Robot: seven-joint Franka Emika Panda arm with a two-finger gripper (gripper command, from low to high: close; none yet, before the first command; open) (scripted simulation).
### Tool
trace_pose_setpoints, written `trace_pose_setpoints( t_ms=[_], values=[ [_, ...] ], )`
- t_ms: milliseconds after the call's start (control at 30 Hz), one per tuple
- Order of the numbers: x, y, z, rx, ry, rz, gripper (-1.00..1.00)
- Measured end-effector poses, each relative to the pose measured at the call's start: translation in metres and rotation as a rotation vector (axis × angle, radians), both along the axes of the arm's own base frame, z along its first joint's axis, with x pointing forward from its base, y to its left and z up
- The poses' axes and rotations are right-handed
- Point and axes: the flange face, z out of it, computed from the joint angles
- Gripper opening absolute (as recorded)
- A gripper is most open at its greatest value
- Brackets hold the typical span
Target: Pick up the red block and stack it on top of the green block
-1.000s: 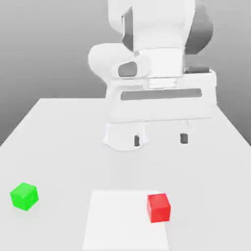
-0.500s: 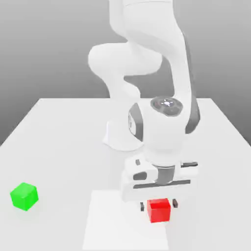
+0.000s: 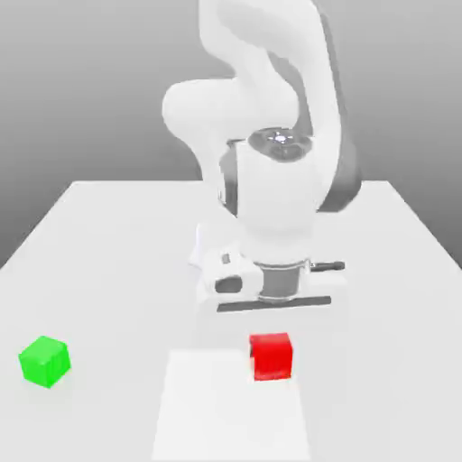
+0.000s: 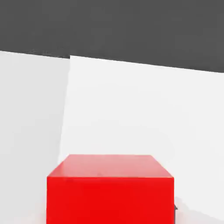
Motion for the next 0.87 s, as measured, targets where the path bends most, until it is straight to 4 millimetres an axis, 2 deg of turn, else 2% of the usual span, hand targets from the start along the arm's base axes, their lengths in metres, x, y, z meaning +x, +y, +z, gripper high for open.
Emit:
trace_pose_setpoints(
  t_ms=[133,267,400,533,567,633,767,800,867],
  values=[
    [0.001,-0.073,0.007,-0.001,0.002,-0.009,-1.00],
    [-0.011,-0.145,0.014,0.000,0.002,-0.016,-1.00],
    [-0.036,-0.216,0.021,0.002,0.002,-0.023,-1.00],
    [-0.074,-0.281,0.029,0.004,-0.001,-0.029,-1.00],
    [-0.077,-0.288,0.026,0.004,-0.002,-0.024,-1.00],
    [-0.074,-0.288,0.012,0.003,-0.004,-0.003,-1.00],
    [-0.075,-0.288,-0.027,0.004,-0.002,0.000,-1.00],
    [-0.076,-0.288,-0.033,0.004,-0.002,0.000,1.00],
    [-0.076,-0.288,-0.033,0.004,-0.002,0.000,1.00]
  ],
)
